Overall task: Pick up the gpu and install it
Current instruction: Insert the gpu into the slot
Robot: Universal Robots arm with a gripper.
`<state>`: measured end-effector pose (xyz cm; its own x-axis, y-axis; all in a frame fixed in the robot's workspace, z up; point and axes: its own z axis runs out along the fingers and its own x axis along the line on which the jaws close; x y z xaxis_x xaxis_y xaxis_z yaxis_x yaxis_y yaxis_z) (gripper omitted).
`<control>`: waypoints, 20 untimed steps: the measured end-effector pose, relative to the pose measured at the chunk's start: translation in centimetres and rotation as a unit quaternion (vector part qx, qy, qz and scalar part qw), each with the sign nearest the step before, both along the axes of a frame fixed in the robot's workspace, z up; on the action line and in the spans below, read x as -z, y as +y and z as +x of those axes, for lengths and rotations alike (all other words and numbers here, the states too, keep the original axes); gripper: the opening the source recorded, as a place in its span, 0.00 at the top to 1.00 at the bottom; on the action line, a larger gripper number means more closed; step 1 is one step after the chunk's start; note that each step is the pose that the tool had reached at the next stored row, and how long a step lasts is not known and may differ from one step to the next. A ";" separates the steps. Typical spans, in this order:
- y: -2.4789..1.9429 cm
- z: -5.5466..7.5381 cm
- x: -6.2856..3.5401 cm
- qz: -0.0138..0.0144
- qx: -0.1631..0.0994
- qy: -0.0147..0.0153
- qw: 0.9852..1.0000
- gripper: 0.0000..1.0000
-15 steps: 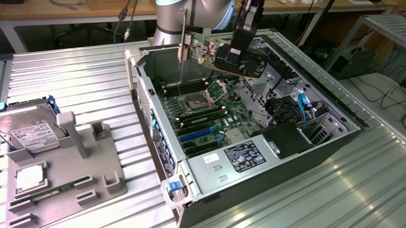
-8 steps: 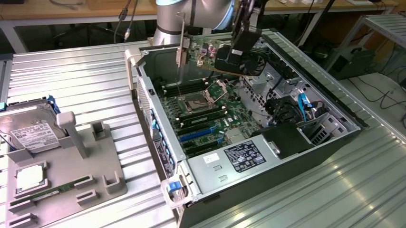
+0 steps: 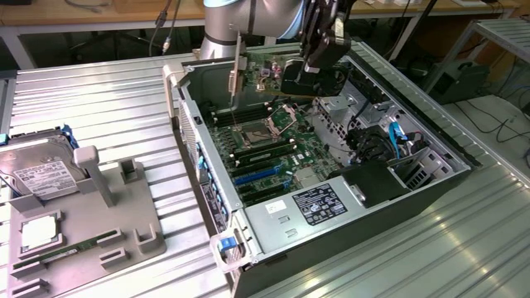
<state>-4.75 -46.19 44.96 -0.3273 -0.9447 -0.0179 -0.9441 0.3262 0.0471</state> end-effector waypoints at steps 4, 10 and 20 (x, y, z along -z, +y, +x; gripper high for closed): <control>-0.02 0.0 0.04 0.000 -0.032 -0.004 0.999 0.73; -0.06 0.0 0.44 0.000 -0.092 -0.007 0.996 0.73; 0.05 0.4 1.68 0.000 -0.123 -0.007 0.992 0.73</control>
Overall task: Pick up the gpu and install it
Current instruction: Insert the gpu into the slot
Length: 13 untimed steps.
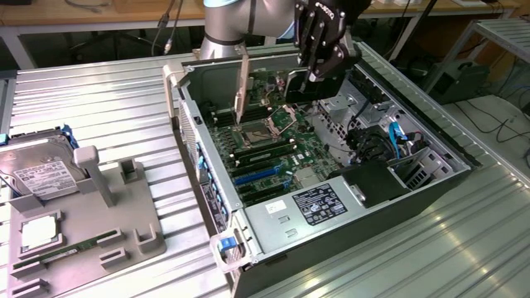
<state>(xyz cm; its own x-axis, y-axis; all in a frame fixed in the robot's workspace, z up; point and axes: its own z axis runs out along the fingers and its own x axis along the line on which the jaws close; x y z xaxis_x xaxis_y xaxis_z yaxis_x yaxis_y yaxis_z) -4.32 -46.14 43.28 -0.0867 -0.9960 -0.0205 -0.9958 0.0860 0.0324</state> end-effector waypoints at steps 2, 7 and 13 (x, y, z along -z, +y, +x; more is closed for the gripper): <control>0.07 0.0 0.40 0.000 -0.001 0.000 1.000 0.73; 0.08 -0.1 0.47 0.000 -0.001 0.000 1.000 0.73; -0.20 -0.1 1.63 0.000 -0.001 0.000 1.000 0.73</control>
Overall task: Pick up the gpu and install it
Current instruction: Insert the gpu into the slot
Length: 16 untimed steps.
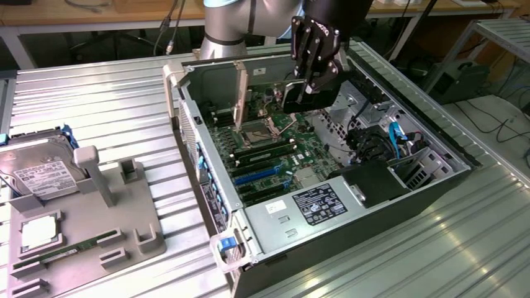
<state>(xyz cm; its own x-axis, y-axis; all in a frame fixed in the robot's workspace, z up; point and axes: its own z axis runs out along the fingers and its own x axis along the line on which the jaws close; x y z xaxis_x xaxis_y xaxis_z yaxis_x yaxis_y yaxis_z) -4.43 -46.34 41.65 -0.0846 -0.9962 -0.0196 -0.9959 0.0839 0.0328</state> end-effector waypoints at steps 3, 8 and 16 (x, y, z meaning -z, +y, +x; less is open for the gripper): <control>0.00 0.1 0.24 0.000 0.000 0.005 1.000 0.73; 0.00 0.0 0.46 -0.003 0.000 0.006 1.000 0.73; 0.01 0.1 0.51 -0.003 0.000 0.006 1.000 0.73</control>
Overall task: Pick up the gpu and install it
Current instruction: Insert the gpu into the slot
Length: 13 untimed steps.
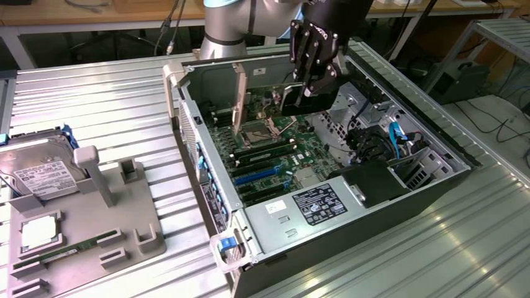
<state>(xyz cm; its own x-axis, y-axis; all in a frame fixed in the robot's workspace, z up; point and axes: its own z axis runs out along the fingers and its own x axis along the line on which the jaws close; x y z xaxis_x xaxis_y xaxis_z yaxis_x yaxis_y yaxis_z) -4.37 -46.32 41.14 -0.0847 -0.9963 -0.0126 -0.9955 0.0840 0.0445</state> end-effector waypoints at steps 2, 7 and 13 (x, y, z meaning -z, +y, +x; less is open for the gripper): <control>0.01 0.0 0.13 0.001 0.000 0.000 1.000 0.73; 0.02 0.0 0.93 0.001 -0.002 0.000 1.000 0.73; 0.02 -0.3 1.57 0.002 -0.004 0.000 1.000 0.73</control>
